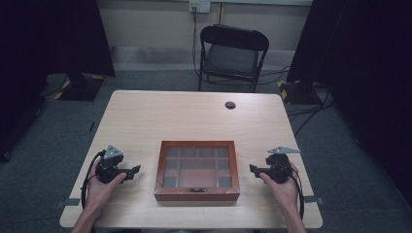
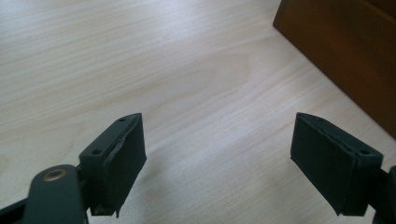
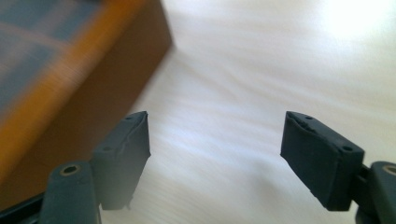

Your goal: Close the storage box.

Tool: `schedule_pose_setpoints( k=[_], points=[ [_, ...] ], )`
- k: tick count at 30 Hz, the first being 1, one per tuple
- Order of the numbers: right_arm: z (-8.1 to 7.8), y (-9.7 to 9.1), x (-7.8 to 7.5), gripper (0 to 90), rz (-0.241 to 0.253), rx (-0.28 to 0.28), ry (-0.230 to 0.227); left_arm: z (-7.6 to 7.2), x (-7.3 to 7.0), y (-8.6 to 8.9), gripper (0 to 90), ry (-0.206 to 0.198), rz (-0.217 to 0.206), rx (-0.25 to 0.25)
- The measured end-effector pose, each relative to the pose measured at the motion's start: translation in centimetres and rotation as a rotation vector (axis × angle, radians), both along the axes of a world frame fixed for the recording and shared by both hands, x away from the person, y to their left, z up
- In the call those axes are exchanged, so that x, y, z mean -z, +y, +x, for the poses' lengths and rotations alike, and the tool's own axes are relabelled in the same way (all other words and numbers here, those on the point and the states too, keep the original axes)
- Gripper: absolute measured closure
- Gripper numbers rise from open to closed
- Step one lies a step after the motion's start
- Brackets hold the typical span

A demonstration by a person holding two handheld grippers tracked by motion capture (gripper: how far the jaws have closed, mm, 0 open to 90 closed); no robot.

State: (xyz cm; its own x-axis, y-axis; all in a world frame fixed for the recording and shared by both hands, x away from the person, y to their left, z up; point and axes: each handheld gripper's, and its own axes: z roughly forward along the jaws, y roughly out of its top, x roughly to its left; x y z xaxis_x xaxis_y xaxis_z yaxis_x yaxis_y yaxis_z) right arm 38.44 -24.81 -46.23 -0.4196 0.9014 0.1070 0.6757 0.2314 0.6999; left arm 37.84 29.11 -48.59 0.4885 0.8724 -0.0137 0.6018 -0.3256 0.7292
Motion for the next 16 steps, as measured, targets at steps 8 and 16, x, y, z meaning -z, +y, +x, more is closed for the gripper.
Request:
schedule_pose_setpoints(
  k=[8, 16],
  points=[
    [-0.6, -1.4, 2.6, 17.1, -0.116, 0.108, 0.033, 0.3, 0.9, -0.7, 16.1, 0.014, 0.066, 0.013],
    [-1.0, -1.3, 3.3, 11.3, -0.112, 0.153, -0.032, 0.5, 1.3, -0.4, 14.5, 0.014, 0.024, 0.001]
  ],
)
